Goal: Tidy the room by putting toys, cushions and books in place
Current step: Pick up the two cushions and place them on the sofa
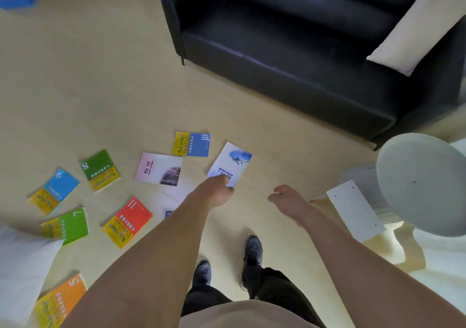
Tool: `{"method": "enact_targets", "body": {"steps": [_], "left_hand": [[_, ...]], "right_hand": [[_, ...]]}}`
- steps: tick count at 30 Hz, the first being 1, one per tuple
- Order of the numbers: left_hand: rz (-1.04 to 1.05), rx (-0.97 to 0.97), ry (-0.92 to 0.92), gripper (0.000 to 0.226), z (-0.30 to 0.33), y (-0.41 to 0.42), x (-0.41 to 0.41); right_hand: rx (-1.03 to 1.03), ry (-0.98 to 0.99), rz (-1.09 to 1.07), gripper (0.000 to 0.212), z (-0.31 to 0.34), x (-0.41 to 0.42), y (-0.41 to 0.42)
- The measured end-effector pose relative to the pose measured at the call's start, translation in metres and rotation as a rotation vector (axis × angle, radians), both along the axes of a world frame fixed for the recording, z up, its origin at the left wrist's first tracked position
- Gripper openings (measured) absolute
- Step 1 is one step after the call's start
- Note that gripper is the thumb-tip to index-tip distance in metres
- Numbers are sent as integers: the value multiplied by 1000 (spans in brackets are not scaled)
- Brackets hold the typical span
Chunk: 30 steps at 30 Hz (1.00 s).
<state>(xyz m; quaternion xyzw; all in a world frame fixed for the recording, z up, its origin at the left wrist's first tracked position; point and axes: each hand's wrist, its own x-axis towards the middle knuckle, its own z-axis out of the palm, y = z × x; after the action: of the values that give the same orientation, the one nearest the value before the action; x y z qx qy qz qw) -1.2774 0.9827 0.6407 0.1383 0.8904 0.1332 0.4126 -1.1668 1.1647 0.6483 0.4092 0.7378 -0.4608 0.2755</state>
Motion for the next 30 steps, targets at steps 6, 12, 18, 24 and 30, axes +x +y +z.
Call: {"method": "enact_targets", "body": {"steps": [6, 12, 18, 24, 30], "left_hand": [[45, -20, -56, 48, -5, -85, 19], [66, -52, -60, 49, -7, -157, 35], [80, -55, -33, 46, -5, -202, 69], [91, -53, -3, 32, 8, -225, 113], [156, -57, 27, 48, 8, -256, 147]], "right_hand": [[-43, -27, 31, 47, -2, 18, -82], [-69, -34, 49, 49, -7, 38, -146], [-77, -22, 82, 47, -3, 67, -189], [-88, -15, 137, 49, -1, 105, -202], [-89, -34, 171, 50, -2, 141, -231]]}}
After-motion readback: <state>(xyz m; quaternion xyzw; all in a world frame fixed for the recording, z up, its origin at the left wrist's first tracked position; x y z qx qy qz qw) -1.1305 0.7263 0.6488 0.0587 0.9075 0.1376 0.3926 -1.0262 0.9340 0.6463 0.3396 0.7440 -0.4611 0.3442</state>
